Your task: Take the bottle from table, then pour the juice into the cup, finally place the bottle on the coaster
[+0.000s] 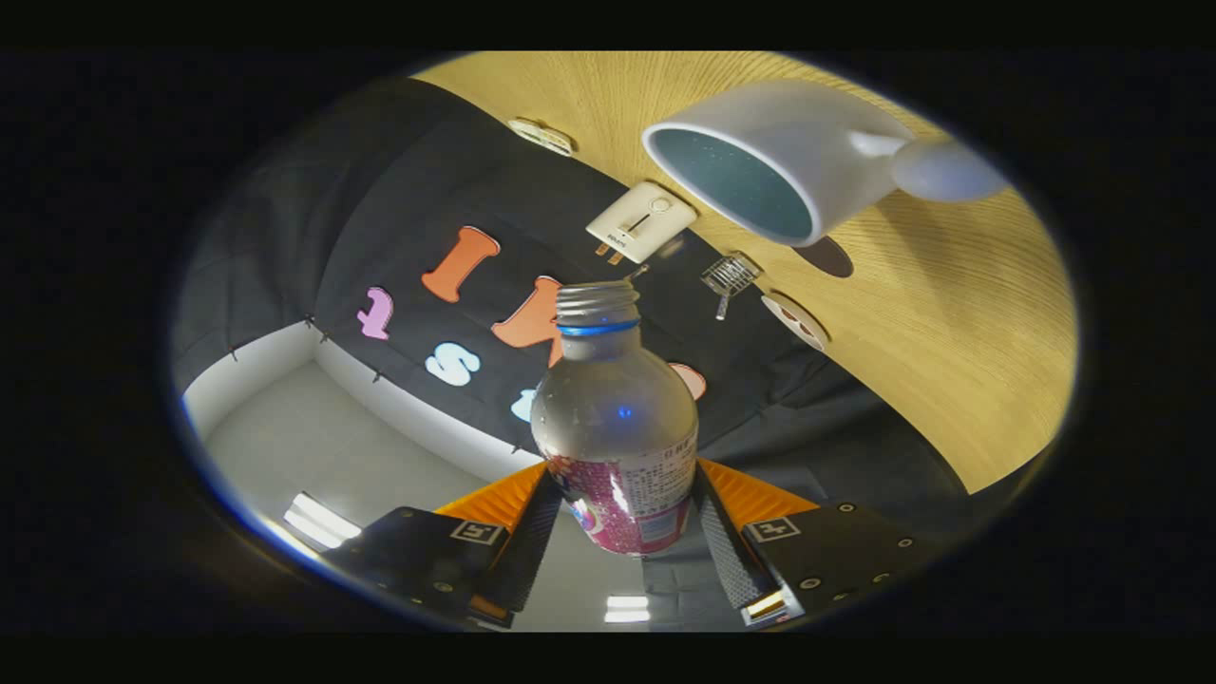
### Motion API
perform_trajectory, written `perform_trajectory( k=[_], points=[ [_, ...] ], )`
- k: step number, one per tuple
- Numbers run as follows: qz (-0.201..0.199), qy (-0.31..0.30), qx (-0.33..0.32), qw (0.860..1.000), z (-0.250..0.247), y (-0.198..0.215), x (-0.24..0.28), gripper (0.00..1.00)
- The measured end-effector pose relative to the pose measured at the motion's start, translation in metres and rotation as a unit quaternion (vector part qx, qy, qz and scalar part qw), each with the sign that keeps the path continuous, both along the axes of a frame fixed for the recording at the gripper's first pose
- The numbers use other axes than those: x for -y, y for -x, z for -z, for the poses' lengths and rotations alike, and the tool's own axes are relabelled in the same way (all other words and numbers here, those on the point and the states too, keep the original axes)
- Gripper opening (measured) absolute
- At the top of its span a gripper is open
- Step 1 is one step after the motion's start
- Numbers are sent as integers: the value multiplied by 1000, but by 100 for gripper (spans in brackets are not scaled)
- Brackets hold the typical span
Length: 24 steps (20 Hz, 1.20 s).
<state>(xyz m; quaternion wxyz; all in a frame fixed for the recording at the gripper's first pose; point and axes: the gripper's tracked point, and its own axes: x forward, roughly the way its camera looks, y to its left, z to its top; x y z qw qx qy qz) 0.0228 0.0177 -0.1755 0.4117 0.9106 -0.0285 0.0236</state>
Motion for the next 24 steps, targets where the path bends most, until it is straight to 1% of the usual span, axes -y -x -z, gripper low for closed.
perform_trajectory(
  k=[2, 4, 7, 9, 11, 13, 14, 16, 17, 20, 22, 24],
  points=[
    [-5, 11, -7, 1000, 2, -3, -5, 77],
    [-16, 48, -26, 998, 10, -4, -15, 77],
    [-28, 114, -69, 991, 28, -1, -13, 77],
    [-34, 173, -109, 978, 46, 2, -9, 77],
    [-43, 221, -131, 965, 54, 5, -2, 77],
    [-56, 281, -156, 945, 63, 7, 2, 77],
    [-65, 319, -171, 930, 68, 9, 2, 77],
    [-76, 399, -201, 892, 78, 11, 9, 77],
    [-80, 439, -210, 870, 77, 12, 13, 77],
    [-91, 552, -225, 798, 73, 15, 23, 77],
    [-98, 604, -232, 756, 69, 5, 24, 77],
    [-103, 643, -235, 721, 67, -1, 25, 77]
  ],
)
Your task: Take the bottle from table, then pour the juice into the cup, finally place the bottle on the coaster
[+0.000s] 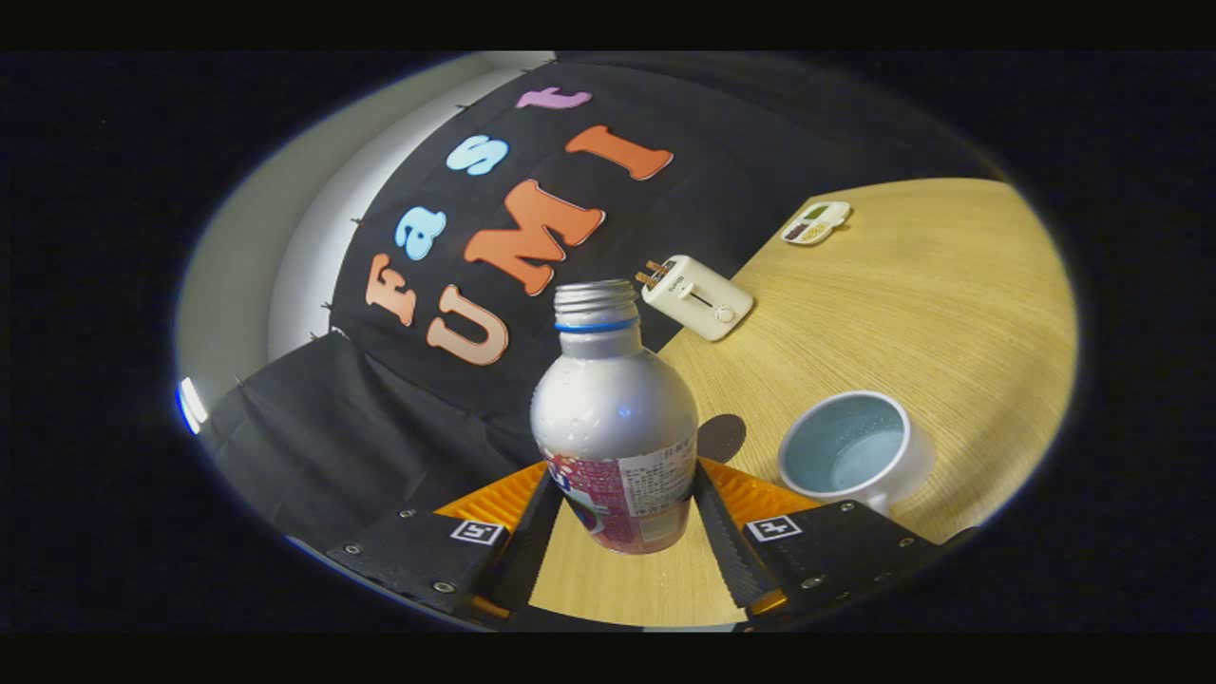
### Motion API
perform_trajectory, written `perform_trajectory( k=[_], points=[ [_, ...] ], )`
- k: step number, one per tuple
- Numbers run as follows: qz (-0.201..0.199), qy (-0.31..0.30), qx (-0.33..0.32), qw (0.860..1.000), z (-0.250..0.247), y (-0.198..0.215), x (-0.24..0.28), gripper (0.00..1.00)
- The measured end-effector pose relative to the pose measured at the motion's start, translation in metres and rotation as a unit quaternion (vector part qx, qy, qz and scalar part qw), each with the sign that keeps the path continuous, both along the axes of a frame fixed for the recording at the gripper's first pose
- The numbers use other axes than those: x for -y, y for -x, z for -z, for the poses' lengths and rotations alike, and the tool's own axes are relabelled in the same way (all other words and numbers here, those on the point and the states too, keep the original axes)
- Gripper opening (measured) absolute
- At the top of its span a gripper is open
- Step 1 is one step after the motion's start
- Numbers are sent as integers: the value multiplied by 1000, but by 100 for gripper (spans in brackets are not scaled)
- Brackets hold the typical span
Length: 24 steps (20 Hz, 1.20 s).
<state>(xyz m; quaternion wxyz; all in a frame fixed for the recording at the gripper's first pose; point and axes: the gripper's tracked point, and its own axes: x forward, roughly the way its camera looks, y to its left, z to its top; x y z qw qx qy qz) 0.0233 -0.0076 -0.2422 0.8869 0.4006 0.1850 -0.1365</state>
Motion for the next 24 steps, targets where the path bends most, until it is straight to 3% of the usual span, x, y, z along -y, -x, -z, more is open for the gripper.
perform_trajectory(
  k=[4, 9, 14, 24],
  points=[
    [-27, 99, -10, 995, -6, -23, 2, 77],
    [-48, 203, -25, 978, -6, -59, 2, 77],
    [-47, 261, -60, 962, 13, -90, 25, 78],
    [-51, 288, -132, 947, 88, -125, 31, 78]
  ],
)
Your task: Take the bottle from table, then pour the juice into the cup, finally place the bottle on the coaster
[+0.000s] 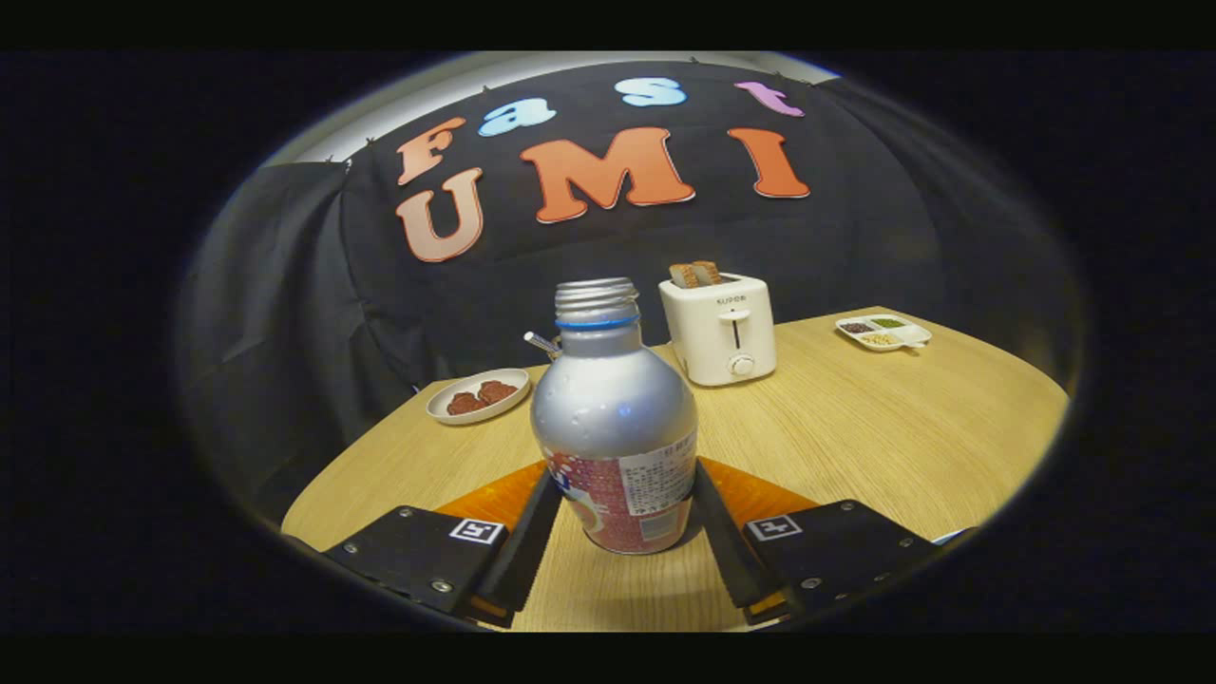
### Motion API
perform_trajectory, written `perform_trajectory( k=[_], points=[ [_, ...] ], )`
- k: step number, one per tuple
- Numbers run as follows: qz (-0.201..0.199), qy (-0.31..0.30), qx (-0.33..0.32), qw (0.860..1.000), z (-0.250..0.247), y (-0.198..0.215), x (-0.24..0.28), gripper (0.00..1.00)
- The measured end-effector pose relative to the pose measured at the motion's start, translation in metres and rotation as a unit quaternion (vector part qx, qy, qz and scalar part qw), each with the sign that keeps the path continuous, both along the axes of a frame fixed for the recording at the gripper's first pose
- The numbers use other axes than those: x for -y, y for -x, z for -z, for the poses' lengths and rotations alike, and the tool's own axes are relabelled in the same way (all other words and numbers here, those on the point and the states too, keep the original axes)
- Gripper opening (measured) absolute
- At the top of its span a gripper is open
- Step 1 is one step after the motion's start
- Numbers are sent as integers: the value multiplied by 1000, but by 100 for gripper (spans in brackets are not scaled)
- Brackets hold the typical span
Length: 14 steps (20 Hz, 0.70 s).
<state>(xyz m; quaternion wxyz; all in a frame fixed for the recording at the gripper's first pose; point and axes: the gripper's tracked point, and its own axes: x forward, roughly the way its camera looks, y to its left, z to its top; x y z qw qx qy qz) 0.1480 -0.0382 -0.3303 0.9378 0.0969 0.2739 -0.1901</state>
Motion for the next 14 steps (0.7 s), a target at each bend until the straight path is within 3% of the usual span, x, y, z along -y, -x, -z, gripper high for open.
perform_trajectory(
  k=[14],
  points=[
    [-6, 21, -2, 1000, 17, -7, 0, 81]
  ],
)
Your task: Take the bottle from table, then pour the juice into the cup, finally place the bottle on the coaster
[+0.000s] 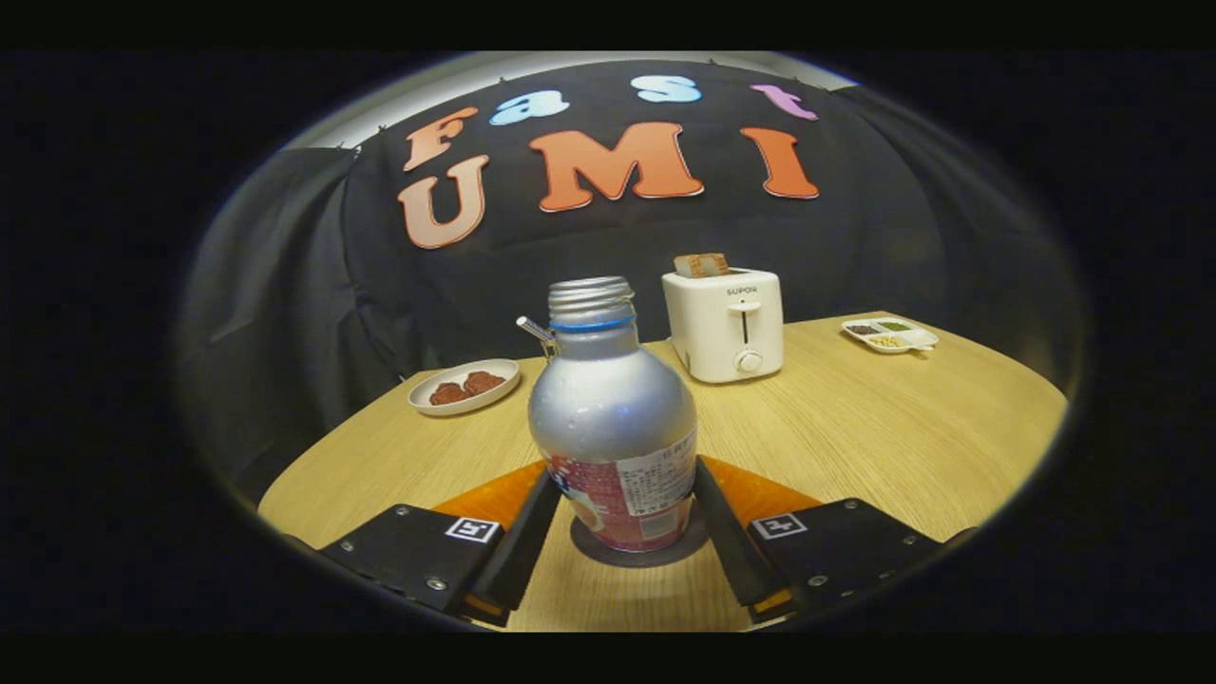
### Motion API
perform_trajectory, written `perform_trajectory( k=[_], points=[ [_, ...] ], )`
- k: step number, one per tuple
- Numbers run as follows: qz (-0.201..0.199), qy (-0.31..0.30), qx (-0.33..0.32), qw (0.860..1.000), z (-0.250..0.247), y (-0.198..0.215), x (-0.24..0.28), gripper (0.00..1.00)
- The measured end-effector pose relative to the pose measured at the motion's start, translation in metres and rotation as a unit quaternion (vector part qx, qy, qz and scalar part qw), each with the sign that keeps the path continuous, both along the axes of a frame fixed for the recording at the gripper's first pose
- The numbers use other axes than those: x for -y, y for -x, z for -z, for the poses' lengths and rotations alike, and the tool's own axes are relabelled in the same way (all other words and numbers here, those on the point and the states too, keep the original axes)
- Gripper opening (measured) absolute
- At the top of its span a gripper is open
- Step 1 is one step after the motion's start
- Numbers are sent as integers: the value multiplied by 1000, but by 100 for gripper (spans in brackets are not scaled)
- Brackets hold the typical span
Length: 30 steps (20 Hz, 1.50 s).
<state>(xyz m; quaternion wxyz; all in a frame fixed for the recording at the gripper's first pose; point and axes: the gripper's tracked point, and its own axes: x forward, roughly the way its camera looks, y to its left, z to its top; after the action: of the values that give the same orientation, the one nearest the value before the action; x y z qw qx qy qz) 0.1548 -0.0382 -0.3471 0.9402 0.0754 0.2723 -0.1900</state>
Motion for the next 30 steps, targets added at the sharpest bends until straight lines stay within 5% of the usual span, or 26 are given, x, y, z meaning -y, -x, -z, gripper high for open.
perform_trajectory(
  k=[12, 20, 30],
  points=[
    [-37, 16, 72, 997, -109, 52, -9, 91],
    [-74, 70, 191, 976, -246, 112, -5, 92],
    [-88, 95, 249, 960, -310, 199, 4, 92]
  ],
)
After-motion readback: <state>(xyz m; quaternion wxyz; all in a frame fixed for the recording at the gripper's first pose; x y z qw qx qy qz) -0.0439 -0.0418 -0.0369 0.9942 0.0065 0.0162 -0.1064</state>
